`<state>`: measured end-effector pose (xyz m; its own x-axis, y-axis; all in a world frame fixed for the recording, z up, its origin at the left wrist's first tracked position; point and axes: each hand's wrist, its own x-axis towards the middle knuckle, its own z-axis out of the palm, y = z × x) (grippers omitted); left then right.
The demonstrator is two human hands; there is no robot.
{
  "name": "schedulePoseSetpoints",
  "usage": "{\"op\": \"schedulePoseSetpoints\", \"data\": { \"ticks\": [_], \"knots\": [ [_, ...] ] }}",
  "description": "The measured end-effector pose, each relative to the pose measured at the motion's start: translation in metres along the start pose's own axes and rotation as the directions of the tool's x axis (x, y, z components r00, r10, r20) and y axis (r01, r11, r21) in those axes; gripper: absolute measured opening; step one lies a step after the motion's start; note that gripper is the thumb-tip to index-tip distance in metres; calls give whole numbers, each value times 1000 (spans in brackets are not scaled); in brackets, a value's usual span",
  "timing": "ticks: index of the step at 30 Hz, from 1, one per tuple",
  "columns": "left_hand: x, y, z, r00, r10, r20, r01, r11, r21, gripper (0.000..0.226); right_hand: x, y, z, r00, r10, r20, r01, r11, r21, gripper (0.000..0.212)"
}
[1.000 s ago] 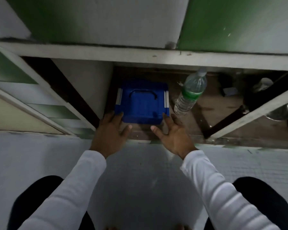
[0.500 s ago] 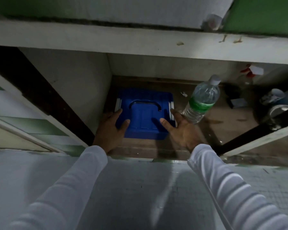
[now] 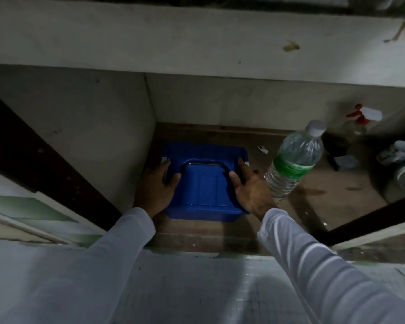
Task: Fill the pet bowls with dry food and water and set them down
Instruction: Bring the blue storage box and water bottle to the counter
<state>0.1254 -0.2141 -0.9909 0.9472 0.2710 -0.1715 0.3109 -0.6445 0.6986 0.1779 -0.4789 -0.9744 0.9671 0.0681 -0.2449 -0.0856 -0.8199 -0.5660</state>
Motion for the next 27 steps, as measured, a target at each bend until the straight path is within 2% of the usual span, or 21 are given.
{"op": "schedulePoseSetpoints", "data": {
  "ticks": [2,6,11,20,27],
  "knots": [
    [4,-3,2,1000,14,4,-14,1000,-18,88,6,1,4,1000,15,-18,-15,1000,-16,60],
    [10,-9,5,999,40,-14,-40,999,-5,68,9,2,9,999,31,-37,-33,999,-42,58],
    [17,-11,9,999,36,-16,-37,999,-33,66,9,6,17,997,12,-76,-15,999,-34,64],
    [17,0,15,999,18,-38,-20,998,-65,64,12,6,20,993,-29,-115,28,1000,-14,55],
    [5,0,15,999,-6,-49,1,996,-94,63,-5,2,16,993,-72,-95,71,997,-14,60]
  ]
}}
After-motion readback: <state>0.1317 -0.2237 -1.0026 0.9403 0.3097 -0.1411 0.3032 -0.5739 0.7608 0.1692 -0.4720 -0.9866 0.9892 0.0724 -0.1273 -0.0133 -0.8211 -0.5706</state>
